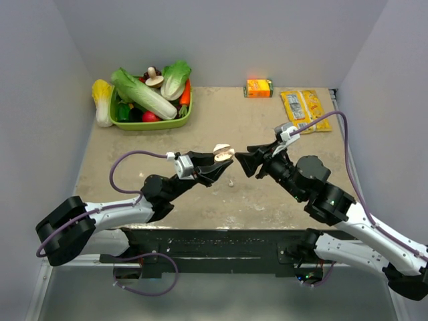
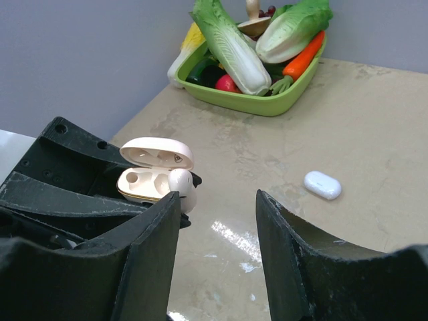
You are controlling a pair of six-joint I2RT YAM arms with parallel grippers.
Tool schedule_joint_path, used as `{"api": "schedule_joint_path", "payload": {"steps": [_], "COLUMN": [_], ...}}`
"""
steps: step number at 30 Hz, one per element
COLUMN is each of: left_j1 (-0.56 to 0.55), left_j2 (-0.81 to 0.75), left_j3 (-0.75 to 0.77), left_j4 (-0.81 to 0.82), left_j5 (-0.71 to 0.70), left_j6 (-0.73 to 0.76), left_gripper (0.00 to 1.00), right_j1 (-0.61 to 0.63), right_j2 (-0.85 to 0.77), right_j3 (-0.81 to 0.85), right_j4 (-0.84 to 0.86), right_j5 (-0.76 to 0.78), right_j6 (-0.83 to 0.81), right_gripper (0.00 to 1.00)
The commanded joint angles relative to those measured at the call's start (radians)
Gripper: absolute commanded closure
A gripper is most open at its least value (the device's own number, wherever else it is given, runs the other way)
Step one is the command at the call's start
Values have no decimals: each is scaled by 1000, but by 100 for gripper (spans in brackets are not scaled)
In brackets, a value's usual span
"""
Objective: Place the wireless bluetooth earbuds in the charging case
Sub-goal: Place the earbud in the charging case.
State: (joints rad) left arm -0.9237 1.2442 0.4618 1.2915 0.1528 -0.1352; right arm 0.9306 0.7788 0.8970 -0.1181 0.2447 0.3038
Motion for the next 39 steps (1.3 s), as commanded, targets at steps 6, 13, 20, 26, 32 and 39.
{"api": "schedule_joint_path", "payload": {"steps": [6,13,20,26,32,39], "left_j1": [3,3,3,3,3,3], "left_j2": [-9,3,4,15,21,15], "left_j3": [3,9,12,18,18,15], "left_j4": [335,338,327,321,324,325], "left_j5": [5,10,-7,-13,-15,-19], "left_j6": [9,3,11,13,12,16], "left_gripper": [100,100,100,100,100,100], "right_j1": [4,4,5,8,7,7], "right_j2": [4,40,37,42,53,50], "right_j3": [42,59,68,83,83,80], "right_j4": [34,41,66,69,81,78], "right_j5": [-24,-58,-111,-142,-168,-142], "right_j6": [-3,-3,8,21,35,44], "right_gripper": [48,48,47,46,46,45]}}
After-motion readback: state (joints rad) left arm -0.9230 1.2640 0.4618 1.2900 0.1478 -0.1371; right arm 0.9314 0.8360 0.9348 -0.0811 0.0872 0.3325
